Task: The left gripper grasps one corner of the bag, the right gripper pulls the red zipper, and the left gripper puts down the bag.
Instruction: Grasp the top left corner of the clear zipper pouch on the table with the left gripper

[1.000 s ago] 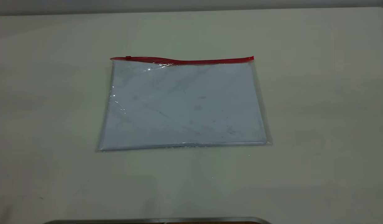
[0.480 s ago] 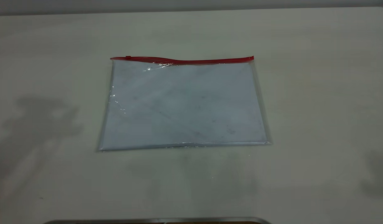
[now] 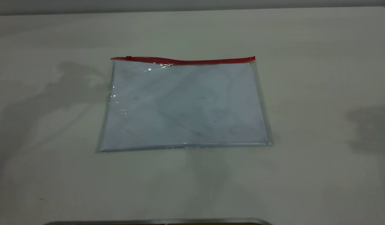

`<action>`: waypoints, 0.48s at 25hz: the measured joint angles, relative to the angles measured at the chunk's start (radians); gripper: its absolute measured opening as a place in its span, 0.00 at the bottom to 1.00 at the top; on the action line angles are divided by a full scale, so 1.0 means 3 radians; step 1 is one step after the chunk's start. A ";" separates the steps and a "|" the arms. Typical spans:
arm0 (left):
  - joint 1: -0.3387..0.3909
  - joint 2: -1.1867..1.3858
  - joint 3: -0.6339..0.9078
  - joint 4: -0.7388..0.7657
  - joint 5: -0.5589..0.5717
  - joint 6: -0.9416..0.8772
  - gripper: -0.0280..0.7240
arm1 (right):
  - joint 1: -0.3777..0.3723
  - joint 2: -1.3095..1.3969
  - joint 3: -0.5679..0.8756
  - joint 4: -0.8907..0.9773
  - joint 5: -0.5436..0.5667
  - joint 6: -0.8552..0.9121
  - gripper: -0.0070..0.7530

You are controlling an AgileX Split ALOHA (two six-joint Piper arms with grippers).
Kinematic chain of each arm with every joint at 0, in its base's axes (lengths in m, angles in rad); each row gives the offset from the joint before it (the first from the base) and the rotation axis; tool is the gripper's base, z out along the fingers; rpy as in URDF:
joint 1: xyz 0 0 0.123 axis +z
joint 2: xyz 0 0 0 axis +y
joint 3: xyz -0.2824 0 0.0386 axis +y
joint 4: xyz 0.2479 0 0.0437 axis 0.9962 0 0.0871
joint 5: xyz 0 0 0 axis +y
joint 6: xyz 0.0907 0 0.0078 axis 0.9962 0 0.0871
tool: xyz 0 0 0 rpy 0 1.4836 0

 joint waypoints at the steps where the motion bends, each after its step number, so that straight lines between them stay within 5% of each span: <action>1: 0.0019 0.0064 -0.0092 -0.0039 0.0045 0.0025 0.81 | 0.0000 0.0032 0.0000 0.0013 -0.0031 -0.0012 0.69; 12: 0.0207 0.0928 -0.0561 -0.0134 0.0345 0.0268 0.81 | 0.0000 0.0313 0.0000 0.0501 -0.0165 -0.0612 0.69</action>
